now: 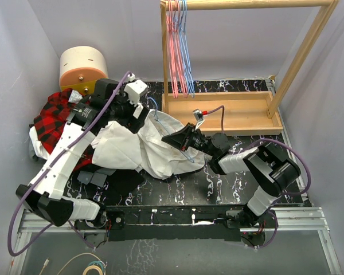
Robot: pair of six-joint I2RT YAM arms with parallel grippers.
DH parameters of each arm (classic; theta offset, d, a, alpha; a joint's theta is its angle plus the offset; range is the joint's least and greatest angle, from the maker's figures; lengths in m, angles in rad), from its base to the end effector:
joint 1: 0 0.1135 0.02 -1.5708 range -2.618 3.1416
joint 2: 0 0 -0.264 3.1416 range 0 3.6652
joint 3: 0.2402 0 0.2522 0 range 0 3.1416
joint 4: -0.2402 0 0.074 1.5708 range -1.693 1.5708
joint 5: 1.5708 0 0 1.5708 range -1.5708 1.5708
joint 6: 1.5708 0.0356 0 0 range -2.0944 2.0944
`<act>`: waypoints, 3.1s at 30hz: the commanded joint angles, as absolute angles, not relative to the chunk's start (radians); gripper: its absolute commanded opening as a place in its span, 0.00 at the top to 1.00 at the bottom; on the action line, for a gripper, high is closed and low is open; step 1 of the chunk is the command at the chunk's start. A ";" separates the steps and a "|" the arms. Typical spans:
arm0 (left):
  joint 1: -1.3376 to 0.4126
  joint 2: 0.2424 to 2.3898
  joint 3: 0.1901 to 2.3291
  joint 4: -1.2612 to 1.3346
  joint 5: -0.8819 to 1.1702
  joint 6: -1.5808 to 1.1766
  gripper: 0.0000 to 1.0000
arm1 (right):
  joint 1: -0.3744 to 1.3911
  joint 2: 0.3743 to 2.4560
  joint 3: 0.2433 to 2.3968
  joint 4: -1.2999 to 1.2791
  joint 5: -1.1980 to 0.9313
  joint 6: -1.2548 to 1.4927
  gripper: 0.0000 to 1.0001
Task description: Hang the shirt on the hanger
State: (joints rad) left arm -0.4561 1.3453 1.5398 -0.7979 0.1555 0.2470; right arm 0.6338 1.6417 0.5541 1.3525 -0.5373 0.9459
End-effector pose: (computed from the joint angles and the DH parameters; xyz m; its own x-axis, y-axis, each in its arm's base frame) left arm 0.2486 -0.1281 0.4151 -0.3596 0.4455 -0.8199 0.6575 0.7444 0.1161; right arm 0.2362 0.1962 0.2152 -0.6120 0.4149 -0.6733 -0.7016 0.1081 0.7043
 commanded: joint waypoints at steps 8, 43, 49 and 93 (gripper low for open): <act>-0.358 1.276 1.443 -0.736 0.533 0.917 0.18 | 0.633 1.781 0.628 1.566 -0.625 1.009 0.92; -0.178 1.931 1.972 -1.294 0.980 1.717 0.42 | 0.583 1.841 0.679 1.627 -0.719 1.049 0.92; -0.207 1.967 1.987 -1.278 0.964 1.690 0.50 | 0.576 1.838 0.686 1.632 -0.740 1.059 0.92; -0.324 1.750 1.819 -1.111 0.967 1.377 0.92 | 0.554 1.631 0.665 1.648 -0.724 1.115 0.92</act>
